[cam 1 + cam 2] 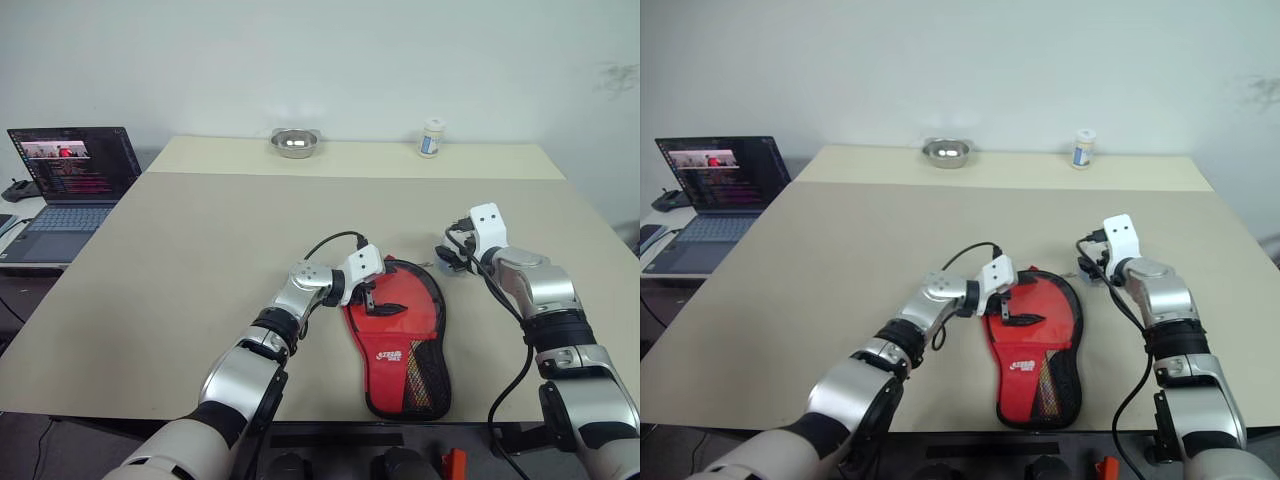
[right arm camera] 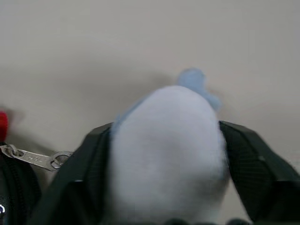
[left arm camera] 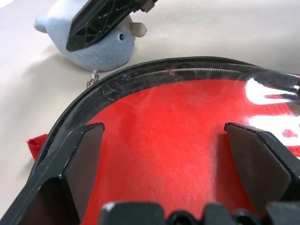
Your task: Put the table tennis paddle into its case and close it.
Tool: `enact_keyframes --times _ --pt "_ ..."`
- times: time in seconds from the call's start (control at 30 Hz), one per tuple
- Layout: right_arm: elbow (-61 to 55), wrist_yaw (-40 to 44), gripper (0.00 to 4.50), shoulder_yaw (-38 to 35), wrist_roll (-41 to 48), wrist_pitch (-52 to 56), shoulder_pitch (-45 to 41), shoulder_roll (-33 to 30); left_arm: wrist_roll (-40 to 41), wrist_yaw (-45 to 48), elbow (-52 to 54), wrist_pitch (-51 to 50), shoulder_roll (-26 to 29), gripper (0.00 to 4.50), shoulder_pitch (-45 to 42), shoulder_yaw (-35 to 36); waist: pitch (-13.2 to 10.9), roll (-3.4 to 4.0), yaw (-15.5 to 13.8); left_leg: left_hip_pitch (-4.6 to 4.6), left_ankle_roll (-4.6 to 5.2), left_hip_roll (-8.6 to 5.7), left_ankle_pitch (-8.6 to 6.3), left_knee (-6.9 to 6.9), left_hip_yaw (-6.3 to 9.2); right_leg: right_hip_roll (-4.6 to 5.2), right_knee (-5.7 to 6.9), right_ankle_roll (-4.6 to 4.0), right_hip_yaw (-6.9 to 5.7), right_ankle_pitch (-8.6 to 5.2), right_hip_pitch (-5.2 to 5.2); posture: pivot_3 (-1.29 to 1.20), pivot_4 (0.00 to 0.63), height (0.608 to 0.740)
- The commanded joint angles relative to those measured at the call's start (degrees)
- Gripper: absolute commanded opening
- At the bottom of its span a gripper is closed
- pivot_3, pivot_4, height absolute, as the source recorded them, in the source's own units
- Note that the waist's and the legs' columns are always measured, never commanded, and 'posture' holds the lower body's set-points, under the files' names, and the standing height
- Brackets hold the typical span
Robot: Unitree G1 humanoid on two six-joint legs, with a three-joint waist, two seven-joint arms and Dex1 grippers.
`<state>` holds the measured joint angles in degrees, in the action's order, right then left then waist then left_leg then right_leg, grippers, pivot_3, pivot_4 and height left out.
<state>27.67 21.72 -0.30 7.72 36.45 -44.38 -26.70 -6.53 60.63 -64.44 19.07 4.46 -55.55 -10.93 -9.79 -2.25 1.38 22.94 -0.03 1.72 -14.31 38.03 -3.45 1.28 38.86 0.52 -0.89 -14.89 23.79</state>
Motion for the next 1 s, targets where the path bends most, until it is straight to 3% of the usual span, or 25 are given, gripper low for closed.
enact_keyframes --times 0.03,0.2,0.3,0.7,0.83,1.0 --pt "-1.1 0.2 2.26 -0.2 -1.0 0.5 -1.0 -0.4 -2.1 0.6 -1.2 -0.4 0.2 4.5 2.3 -2.3 0.0 0.0 0.0 -0.01 0.0 0.0 0.0 0.0 0.0 0.0 0.0 0.0 0.0 0.0 -0.01 0.0 0.15 0.74" --pt "-4.4 0.1 0.82 -0.5 -0.9 2.4 0.7 -0.1 -2.4 -0.8 -2.4 -0.6 -0.3 4.5 2.4 -2.2 0.0 0.01 0.0 -0.01 0.0 0.01 0.0 0.0 0.01 0.0 0.0 0.0 0.0 0.0 -0.03 0.0 0.15 0.74" --pt "-8.4 0.4 0.42 -1.2 -0.6 4.2 2.5 -1.3 -2.4 -1.2 -3.1 -0.7 -0.7 4.5 2.5 -2.2 0.0 0.02 -0.1 -0.02 0.0 -0.01 0.0 0.01 0.02 0.03 -0.01 0.0 -0.01 0.0 -0.06 0.0 0.15 0.74" --pt "-41.0 8.8 0.33 -10.6 4.1 21.0 26.1 -20.2 -3.1 -2.5 -4.6 -0.8 -3.2 4.5 2.8 -2.8 0.2 0.29 -2.1 -0.02 0.1 -0.07 -0.08 -0.04 0.11 0.07 -0.45 0.08 -0.17 0.0 -0.28 0.0 0.15 0.74" --pt "-61.3 14.9 0.31 -17.0 13.1 34.4 36.1 -24.6 -3.5 -3.1 -5.5 -1.4 -4.4 4.5 2.3 -3.0 0.4 0.59 -2.7 0.04 0.11 -0.05 -0.08 -0.1 0.31 0.05 -0.77 0.13 -0.36 0.03 -0.41 0.0 0.15 0.74" --pt "-79.5 20.9 0.31 -22.4 24.7 46.8 45.6 -25.4 -4.4 -3.7 -6.1 -1.2 -5.3 4.5 2.0 -3.5 0.6 0.46 -2.9 0.06 0.22 -0.07 -0.18 -0.08 0.47 0.05 -1.12 0.22 -0.5 0.05 -0.63 0.0 0.15 0.74"
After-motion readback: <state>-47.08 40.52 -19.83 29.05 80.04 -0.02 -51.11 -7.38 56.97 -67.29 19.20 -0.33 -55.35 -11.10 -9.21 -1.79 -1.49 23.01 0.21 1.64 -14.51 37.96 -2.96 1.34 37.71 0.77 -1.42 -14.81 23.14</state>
